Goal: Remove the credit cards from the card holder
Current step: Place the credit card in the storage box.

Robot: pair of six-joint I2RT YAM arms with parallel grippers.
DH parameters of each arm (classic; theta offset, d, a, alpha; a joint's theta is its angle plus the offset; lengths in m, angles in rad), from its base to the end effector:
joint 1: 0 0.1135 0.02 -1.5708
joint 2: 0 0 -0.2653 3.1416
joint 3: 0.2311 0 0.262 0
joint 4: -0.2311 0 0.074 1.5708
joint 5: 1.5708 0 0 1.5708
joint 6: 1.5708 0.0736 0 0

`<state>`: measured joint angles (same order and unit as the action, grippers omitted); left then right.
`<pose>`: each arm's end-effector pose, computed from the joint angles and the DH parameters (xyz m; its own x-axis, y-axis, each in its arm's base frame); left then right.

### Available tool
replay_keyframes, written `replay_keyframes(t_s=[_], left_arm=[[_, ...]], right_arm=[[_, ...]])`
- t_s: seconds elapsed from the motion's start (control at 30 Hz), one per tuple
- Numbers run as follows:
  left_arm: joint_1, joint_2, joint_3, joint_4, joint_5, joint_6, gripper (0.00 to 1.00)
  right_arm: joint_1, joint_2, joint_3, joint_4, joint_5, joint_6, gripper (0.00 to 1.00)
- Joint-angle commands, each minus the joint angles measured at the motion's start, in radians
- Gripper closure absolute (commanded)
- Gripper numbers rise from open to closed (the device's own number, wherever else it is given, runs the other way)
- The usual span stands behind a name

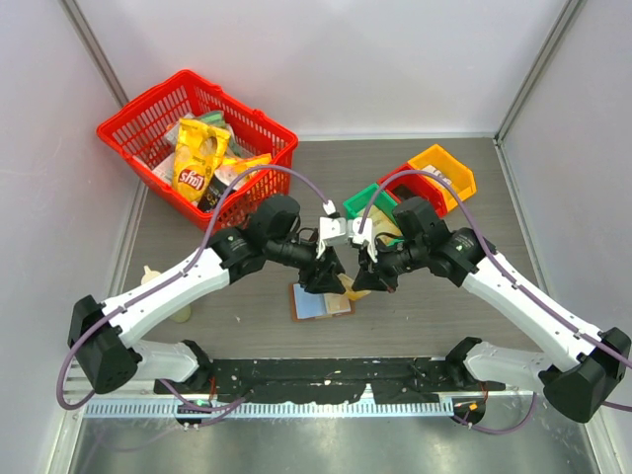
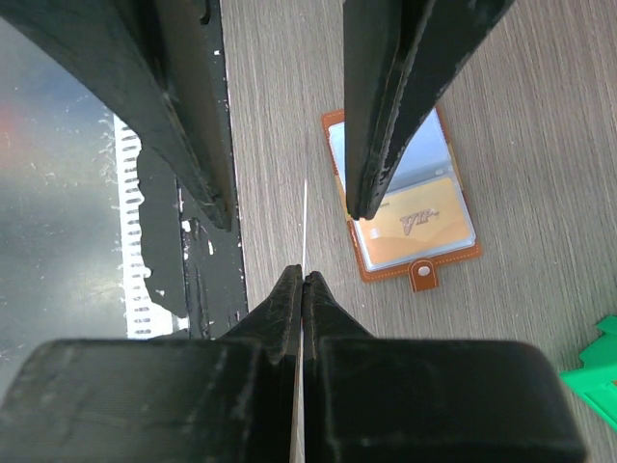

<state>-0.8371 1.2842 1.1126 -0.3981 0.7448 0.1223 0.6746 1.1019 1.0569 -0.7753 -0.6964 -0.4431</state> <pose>0.1735 -0.2669 0.3145 -0.2452 0.4060 -0.8804 0.9654 0.0190 -0.2601 0.1631 0.1909 0.3032 -0.1641 -0.5524 -0.8173 -0.9864 0.0986 0.1314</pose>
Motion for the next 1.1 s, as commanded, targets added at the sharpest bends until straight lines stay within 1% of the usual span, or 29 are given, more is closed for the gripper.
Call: replay_keyframes(t_s=[0.0,0.1,0.17,0.27,0.37,0.47,0.53,0.57,0.6,0.63,0.67,0.7,0.73,0.77,0.8,0.83,0.87,0.9,0.93,0.97,1.0,1.03,1.07], left_arm=[[0.000,0.013,0.042,-0.031,0.082,0.033,0.56],[0.001,0.017,0.043,-0.041,0.117,0.036,0.71],[0.001,0.018,0.041,-0.044,0.119,0.034,0.80],[0.001,0.020,0.041,-0.050,0.133,0.025,1.00],[0.001,0.018,0.035,-0.050,0.159,0.011,1.00],[0.001,-0.003,0.021,-0.044,0.127,-0.016,1.00],[0.001,-0.040,-0.005,-0.006,0.067,-0.055,1.00],[0.000,-0.069,-0.034,0.036,0.032,-0.084,1.00],[0.003,-0.103,-0.069,0.091,-0.019,-0.116,1.00],[0.003,-0.135,-0.101,0.140,-0.078,-0.166,1.00],[0.004,-0.172,-0.137,0.190,-0.129,-0.206,1.00],[0.004,-0.202,-0.166,0.229,-0.189,-0.239,1.00],[0.004,-0.236,-0.196,0.270,-0.241,-0.274,1.00],[0.004,-0.264,-0.226,0.309,-0.286,-0.306,1.00],[0.004,-0.296,-0.252,0.339,-0.367,-0.349,1.00],[0.004,-0.327,-0.279,0.373,-0.437,-0.390,1.00],[0.004,-0.356,-0.304,0.392,-0.505,-0.442,1.00],[0.004,-0.388,-0.339,0.444,-0.580,-0.487,1.00],[0.004,-0.419,-0.376,0.481,-0.634,-0.530,1.00],[0.004,-0.456,-0.410,0.526,-0.703,-0.571,1.00],[0.004,-0.489,-0.449,0.576,-0.769,-0.623,1.00],[0.004,-0.514,-0.483,0.640,-0.804,-0.663,1.00],[0.004,-0.546,-0.523,0.672,-0.843,-0.708,1.00]], right_arm=[[0.006,-0.008,0.028,0.024,-0.029,-0.022,0.99],[0.008,-0.010,0.023,0.024,-0.031,-0.028,0.99],[0.008,-0.011,0.022,0.025,-0.035,-0.028,0.99],[0.011,-0.013,0.018,0.030,-0.041,-0.029,0.99],[0.010,-0.020,0.015,0.039,-0.045,-0.028,0.99],[0.010,-0.043,-0.003,0.070,-0.026,-0.008,0.98],[0.008,-0.077,-0.029,0.123,0.007,0.042,0.85],[0.008,-0.091,-0.040,0.170,0.015,0.067,0.74],[0.006,-0.120,-0.066,0.200,0.040,0.125,0.66],[0.002,-0.149,-0.086,0.278,0.050,0.159,0.56],[-0.001,-0.168,-0.125,0.324,0.066,0.226,0.52],[-0.003,-0.200,-0.144,0.400,0.074,0.259,0.45],[-0.007,-0.211,-0.184,0.450,0.107,0.341,0.41],[-0.009,-0.240,-0.204,0.528,0.126,0.390,0.33],[-0.010,-0.252,-0.243,0.574,0.171,0.476,0.30],[-0.010,-0.276,-0.264,0.661,0.214,0.530,0.24],[-0.010,-0.284,-0.306,0.700,0.230,0.622,0.23],[-0.012,-0.301,-0.346,0.767,0.260,0.656,0.21],[-0.012,-0.309,-0.366,0.821,0.267,0.729,0.21],[-0.012,-0.324,-0.423,0.923,0.303,0.772,0.21],[-0.010,-0.329,-0.458,1.052,0.316,0.876,0.21],[-0.012,-0.341,-0.518,1.108,0.351,0.977,0.21],[-0.009,-0.346,-0.556,1.236,0.382,1.027,0.21]])
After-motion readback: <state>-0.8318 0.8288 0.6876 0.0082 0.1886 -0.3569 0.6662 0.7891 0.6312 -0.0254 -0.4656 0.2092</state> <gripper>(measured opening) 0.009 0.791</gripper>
